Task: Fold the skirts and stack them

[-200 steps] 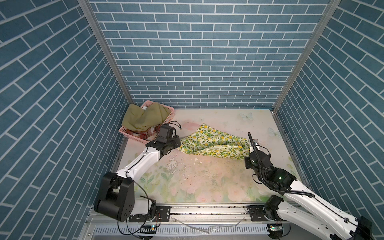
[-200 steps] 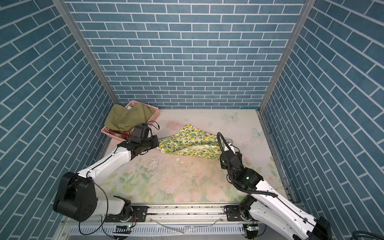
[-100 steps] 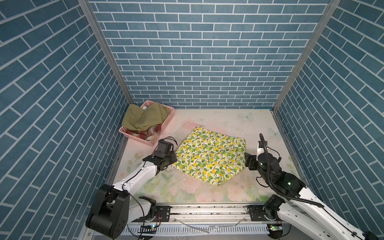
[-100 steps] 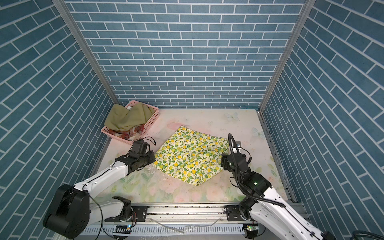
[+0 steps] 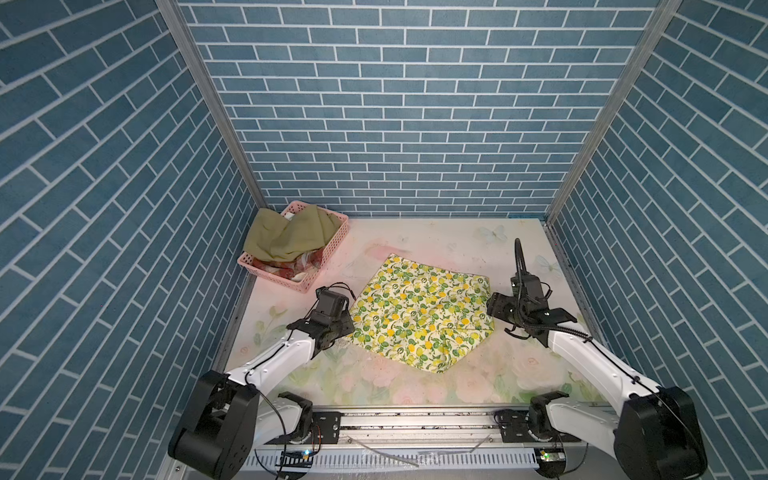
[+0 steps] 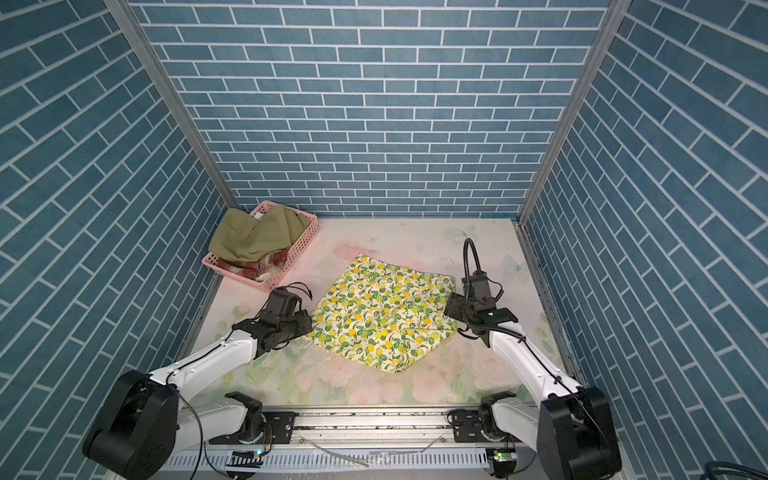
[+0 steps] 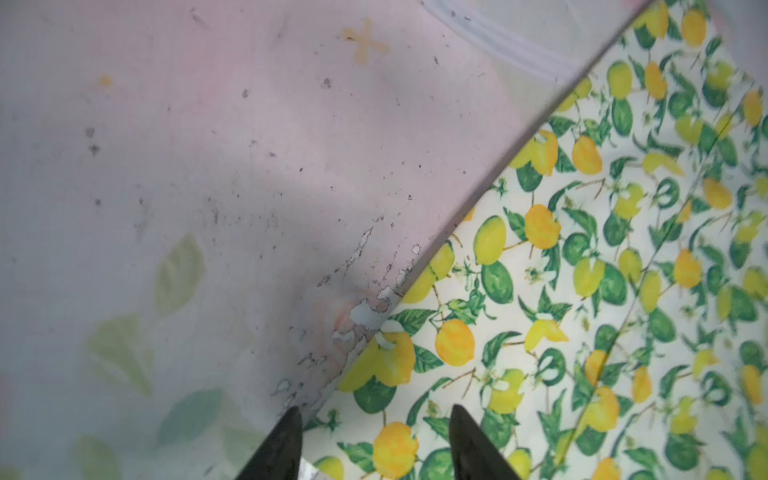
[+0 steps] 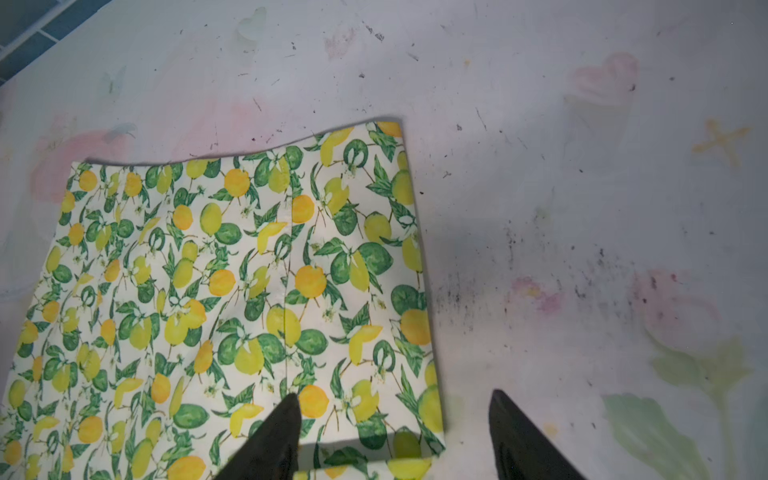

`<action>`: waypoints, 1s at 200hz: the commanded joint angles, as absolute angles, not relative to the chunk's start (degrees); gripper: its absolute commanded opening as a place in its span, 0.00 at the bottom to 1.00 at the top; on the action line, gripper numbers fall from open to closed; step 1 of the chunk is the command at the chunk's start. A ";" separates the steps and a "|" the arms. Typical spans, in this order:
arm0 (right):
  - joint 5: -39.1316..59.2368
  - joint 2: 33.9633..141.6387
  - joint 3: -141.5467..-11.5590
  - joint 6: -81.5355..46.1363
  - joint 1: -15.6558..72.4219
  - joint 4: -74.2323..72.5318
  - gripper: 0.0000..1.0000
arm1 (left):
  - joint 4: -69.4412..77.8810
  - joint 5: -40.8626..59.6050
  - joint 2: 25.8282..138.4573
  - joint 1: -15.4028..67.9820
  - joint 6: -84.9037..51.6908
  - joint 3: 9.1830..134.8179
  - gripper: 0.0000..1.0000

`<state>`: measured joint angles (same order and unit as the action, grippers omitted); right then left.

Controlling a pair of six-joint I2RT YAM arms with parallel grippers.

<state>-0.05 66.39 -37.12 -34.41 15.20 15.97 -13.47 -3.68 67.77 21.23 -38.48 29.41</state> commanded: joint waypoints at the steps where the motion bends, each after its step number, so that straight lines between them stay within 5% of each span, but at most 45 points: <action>1: 7.05 71.39 -40.76 -35.76 12.03 9.57 0.70 | -16.52 -9.16 65.76 23.61 -34.87 34.92 0.71; 36: 11.59 80.91 -43.48 -35.10 8.10 3.85 0.70 | -18.85 -12.92 71.47 25.87 -29.13 45.65 0.80; 200: 21.48 109.56 -63.18 -30.74 3.62 -0.60 0.66 | -29.70 -0.51 128.07 24.09 -18.81 100.90 0.83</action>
